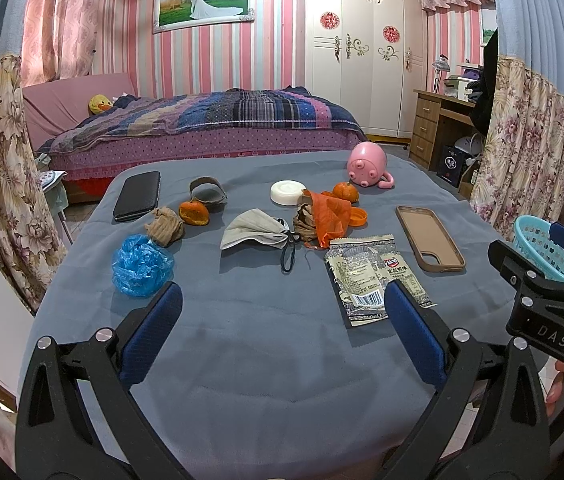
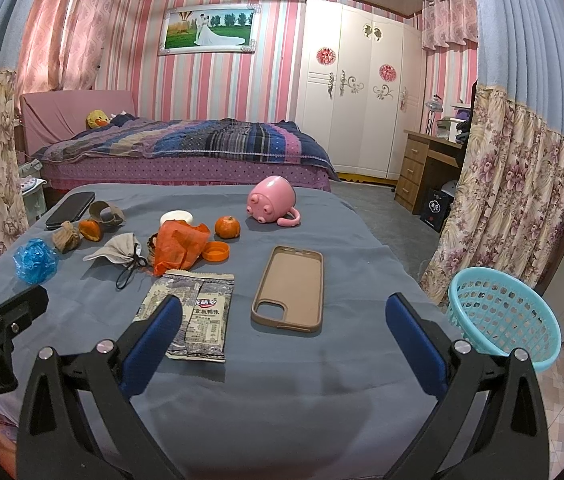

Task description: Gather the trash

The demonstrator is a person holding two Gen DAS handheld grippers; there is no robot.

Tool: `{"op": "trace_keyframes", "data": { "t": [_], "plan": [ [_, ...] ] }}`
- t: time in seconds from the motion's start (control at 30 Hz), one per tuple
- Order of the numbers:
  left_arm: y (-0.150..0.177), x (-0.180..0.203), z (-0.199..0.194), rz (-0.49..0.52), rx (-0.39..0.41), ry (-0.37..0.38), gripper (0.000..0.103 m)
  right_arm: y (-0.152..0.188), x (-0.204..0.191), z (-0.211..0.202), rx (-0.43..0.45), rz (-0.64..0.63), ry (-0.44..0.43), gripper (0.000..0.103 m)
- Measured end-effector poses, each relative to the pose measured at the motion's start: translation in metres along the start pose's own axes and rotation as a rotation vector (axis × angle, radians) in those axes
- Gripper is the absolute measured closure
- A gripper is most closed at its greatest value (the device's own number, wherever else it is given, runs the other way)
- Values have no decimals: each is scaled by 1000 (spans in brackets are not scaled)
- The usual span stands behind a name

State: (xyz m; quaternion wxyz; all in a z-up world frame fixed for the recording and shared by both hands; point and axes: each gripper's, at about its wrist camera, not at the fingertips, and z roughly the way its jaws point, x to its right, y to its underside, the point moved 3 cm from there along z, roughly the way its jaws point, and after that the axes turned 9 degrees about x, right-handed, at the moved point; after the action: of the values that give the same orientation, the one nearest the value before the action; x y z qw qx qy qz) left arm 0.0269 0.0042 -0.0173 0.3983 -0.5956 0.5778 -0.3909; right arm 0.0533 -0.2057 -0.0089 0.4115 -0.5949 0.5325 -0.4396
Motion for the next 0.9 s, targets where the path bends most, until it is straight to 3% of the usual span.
{"op": "trace_keyframes", "data": {
  "t": [0.9],
  "plan": [
    [3, -3, 4, -4, -16, -11, 5, 1, 18, -2, -16, 31, 27, 4]
  ]
}}
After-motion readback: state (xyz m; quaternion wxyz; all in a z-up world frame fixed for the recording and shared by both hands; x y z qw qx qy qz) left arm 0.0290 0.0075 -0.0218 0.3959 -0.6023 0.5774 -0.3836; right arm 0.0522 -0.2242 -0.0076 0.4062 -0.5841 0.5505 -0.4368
